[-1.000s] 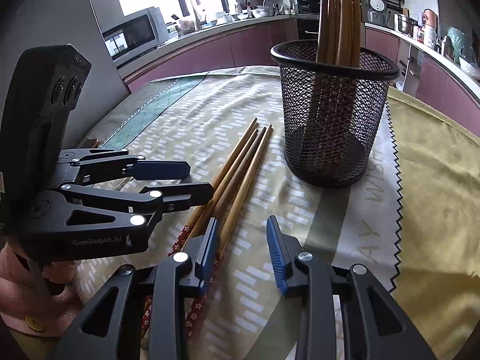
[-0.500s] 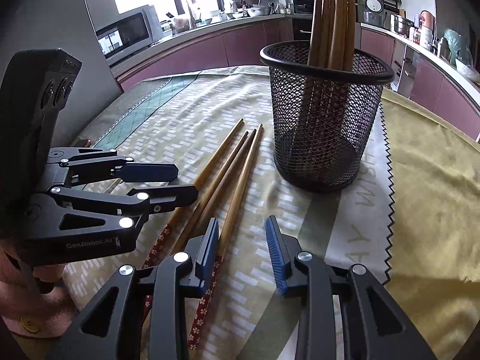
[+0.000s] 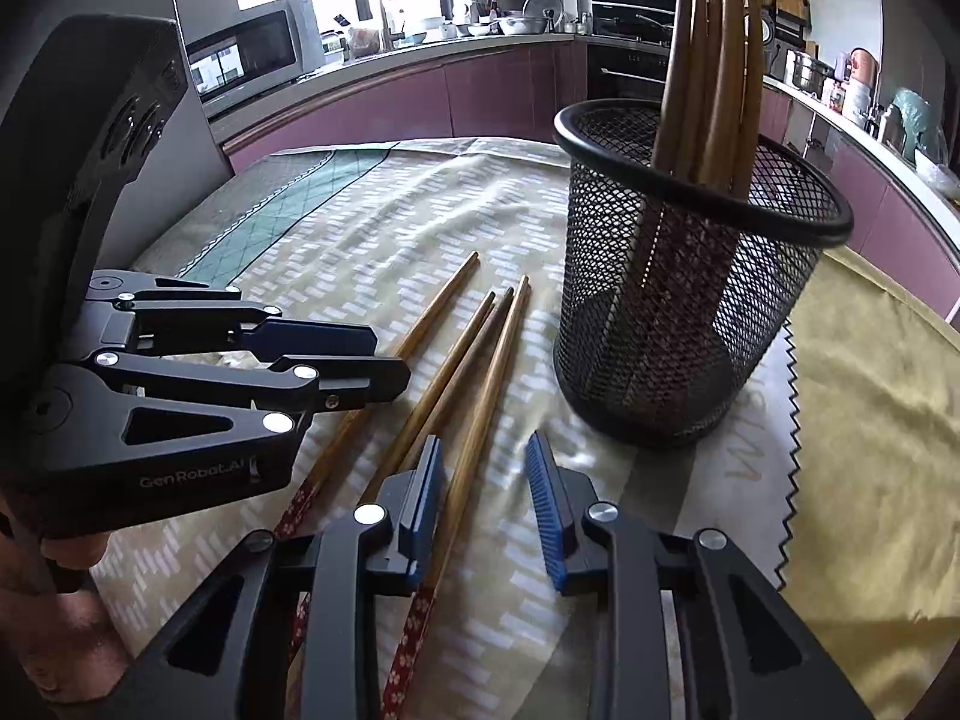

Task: Organize utensils
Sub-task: 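Close the left tool on a chopstick while the right tool grasps another, then raise the left tool's chopstick into the mesh cup while the right tool inserts its own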

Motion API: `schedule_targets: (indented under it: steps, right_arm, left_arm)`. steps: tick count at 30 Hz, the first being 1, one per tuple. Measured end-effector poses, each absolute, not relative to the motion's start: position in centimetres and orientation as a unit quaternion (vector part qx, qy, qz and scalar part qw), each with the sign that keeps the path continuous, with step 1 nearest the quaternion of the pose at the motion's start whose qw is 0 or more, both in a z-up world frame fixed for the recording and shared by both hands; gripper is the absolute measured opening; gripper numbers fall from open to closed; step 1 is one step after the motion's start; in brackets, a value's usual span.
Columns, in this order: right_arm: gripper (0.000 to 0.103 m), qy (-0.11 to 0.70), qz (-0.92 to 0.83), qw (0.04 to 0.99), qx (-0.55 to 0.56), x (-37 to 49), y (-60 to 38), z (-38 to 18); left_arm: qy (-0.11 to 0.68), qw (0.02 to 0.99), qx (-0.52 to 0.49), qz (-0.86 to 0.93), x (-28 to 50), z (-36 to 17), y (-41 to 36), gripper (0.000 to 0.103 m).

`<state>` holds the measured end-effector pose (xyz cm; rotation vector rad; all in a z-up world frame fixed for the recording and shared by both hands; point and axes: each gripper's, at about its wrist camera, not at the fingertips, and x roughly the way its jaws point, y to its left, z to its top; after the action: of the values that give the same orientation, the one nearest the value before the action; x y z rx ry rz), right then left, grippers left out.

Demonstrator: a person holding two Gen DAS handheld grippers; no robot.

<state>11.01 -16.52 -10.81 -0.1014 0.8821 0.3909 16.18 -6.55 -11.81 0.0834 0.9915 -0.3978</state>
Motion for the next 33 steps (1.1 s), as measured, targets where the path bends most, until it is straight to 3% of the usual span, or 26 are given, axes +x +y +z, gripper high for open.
schedule_targets:
  steps: [3,6,10,33]
  right_arm:
    - [0.02,0.424,0.188,0.885,-0.047,11.3,-16.5,-10.8]
    - [0.01,0.425,0.19,0.884,-0.037,11.4,-16.7,-10.8]
    - [0.007,0.426,0.191,0.884,-0.019,11.5,-17.1,-10.8]
    - [0.006,0.368,0.239,0.897,0.044,7.4,-20.8,-6.0]
  left_arm:
    - [0.473,0.861,0.03,-0.185,16.4,-11.9,-6.4,0.013]
    - [0.472,0.863,0.017,-0.18,16.4,-11.8,-6.2,0.011]
    - [0.473,0.863,0.002,-0.179,16.3,-11.8,-5.9,0.008]
    - [0.409,0.883,-0.031,-0.229,12.3,-5.7,-4.0,0.008]
